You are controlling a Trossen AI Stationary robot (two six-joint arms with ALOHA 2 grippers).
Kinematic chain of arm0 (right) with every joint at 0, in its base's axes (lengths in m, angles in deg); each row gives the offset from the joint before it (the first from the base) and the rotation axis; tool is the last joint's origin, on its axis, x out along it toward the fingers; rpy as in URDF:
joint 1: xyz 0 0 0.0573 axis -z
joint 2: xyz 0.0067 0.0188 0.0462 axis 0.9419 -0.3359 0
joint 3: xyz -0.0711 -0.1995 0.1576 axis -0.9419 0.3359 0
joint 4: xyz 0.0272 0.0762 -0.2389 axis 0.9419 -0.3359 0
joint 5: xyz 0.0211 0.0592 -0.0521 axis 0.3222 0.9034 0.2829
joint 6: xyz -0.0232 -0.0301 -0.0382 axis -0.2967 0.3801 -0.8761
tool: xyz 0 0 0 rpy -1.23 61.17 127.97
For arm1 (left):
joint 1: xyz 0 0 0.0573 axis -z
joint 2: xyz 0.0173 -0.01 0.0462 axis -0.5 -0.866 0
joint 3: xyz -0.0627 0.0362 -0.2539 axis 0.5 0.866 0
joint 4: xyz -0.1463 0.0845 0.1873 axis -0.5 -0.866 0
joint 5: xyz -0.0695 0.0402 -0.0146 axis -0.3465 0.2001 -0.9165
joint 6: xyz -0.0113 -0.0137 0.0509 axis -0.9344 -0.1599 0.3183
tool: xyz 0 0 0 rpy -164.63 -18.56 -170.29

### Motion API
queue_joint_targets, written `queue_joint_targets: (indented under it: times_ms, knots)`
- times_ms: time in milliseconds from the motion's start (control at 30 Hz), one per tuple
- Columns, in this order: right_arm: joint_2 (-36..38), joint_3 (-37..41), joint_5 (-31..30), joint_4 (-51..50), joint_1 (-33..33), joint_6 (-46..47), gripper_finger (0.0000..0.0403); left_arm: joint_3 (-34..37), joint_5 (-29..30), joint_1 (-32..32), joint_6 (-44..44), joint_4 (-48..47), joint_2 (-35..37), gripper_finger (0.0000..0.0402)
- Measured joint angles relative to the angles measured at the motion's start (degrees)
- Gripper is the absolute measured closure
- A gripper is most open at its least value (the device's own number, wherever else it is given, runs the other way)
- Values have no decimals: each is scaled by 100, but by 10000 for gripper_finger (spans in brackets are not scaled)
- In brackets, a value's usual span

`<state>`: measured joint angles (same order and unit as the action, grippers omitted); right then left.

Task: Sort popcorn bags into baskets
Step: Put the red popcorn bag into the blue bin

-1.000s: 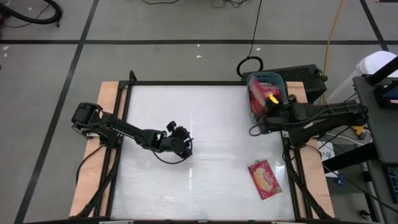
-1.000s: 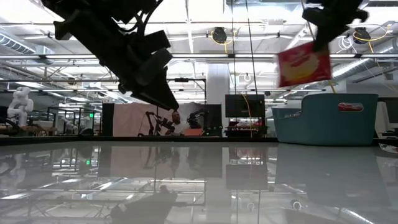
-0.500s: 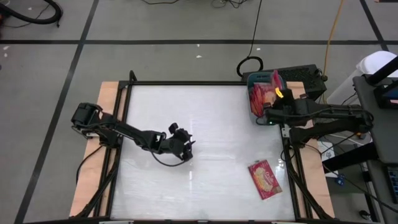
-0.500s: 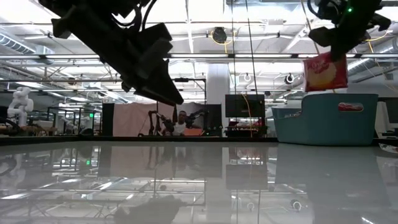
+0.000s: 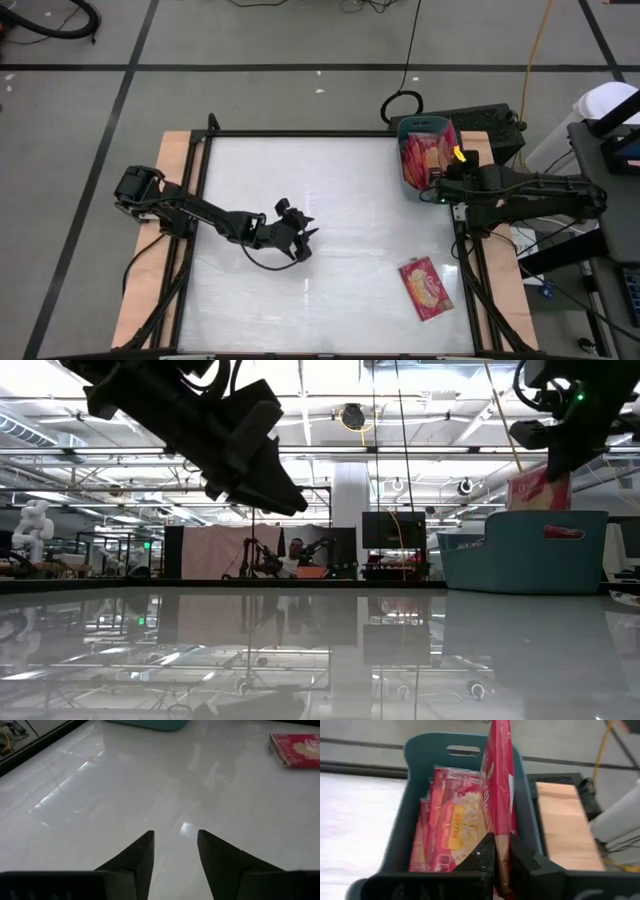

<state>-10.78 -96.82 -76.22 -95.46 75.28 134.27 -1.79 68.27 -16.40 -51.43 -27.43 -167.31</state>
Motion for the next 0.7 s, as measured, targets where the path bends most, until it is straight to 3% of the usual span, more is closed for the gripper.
queue_joint_targets:
  times_ms: [300, 700]
  knots:
    - [446, 455, -5, 746, 0, -283, 383, 0, -1, -9, 59, 41, 0, 245]
    - [448, 575, 271, 704, 3, -320, 316, 0, -3, -13, 314, 494, 0, 245]
